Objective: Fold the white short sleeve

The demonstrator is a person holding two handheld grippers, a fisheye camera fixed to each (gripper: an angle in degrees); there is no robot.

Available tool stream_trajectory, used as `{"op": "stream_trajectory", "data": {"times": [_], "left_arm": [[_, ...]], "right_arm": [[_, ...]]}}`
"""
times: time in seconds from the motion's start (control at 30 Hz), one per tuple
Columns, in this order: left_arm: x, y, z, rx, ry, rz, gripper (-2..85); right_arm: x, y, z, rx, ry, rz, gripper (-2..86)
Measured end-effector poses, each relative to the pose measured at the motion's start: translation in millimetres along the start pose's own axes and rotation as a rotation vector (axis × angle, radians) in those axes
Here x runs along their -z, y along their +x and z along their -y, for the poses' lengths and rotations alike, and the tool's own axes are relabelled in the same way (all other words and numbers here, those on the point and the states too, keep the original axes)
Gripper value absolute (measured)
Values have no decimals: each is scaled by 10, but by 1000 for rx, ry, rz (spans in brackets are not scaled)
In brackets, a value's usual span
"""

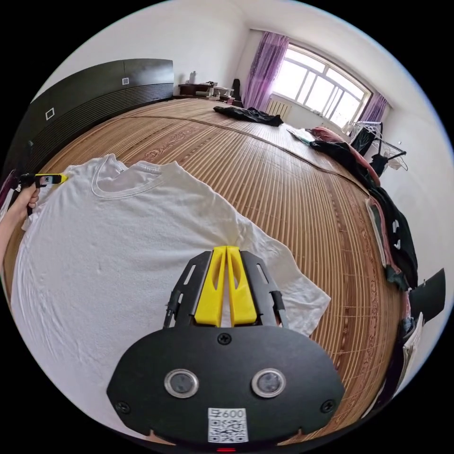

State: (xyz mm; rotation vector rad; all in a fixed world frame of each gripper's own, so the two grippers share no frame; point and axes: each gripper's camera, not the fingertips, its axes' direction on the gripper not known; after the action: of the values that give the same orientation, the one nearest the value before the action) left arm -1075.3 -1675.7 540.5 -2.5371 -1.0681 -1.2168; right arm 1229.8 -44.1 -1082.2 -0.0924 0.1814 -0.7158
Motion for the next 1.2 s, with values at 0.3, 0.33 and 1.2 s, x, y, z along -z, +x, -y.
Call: {"op": "stream_trajectory", "data": {"times": [0.3,0.33,1.2], "left_arm": [[594,70,-483,-15,304,221,5],[828,87,-669,-20,384,263,4],[1287,-32,-2175,-18,-36,-773,13]], "right_arm": [[1056,432,-625,-222,408,23,-8],[1286,516,-775,-208,437,91,-8],[2610,1006,-3087,-313,-11,1027,-8]]}}
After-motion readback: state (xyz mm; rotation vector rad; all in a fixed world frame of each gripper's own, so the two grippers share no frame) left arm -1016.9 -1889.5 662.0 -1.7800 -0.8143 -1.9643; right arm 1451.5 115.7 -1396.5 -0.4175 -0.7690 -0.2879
